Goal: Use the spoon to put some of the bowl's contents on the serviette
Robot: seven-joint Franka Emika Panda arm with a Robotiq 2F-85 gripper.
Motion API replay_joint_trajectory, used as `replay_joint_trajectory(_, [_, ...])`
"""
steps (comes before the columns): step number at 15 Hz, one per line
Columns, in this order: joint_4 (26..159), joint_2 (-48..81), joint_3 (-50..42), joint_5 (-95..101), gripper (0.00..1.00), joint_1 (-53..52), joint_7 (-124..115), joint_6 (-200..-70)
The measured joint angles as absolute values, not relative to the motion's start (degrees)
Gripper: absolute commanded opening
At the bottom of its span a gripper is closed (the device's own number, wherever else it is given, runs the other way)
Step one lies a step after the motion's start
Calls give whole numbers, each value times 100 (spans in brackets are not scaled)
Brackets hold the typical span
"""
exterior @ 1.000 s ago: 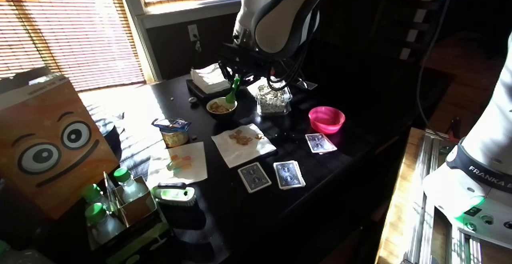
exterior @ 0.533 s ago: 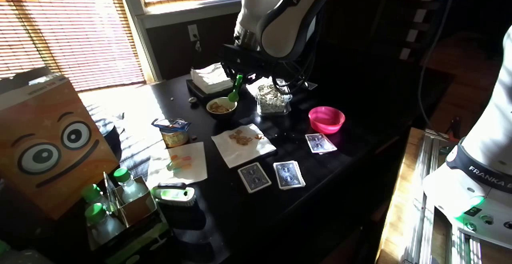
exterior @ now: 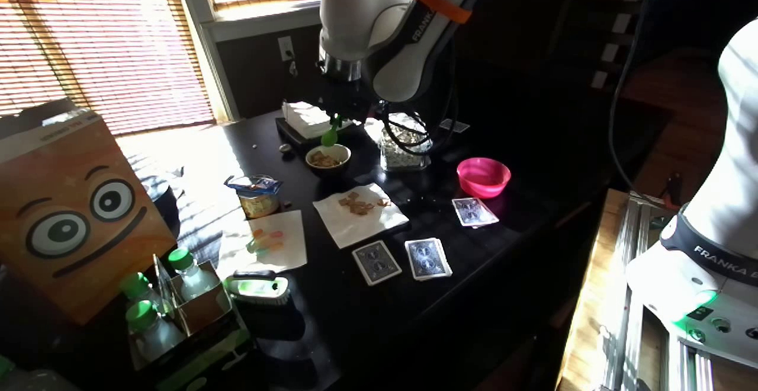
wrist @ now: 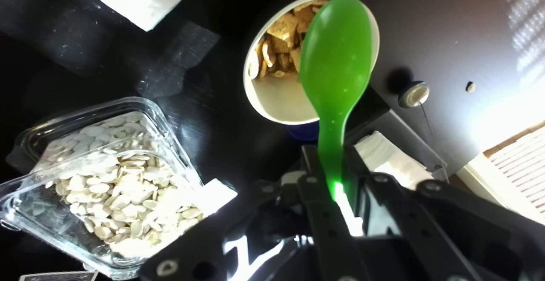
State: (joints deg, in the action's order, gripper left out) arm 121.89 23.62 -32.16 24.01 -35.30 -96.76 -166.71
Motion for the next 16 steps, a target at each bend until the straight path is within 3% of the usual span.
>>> replay_joint_trajectory(16, [10407, 3911, -3074, 2709, 4, -3186, -9855, -15429])
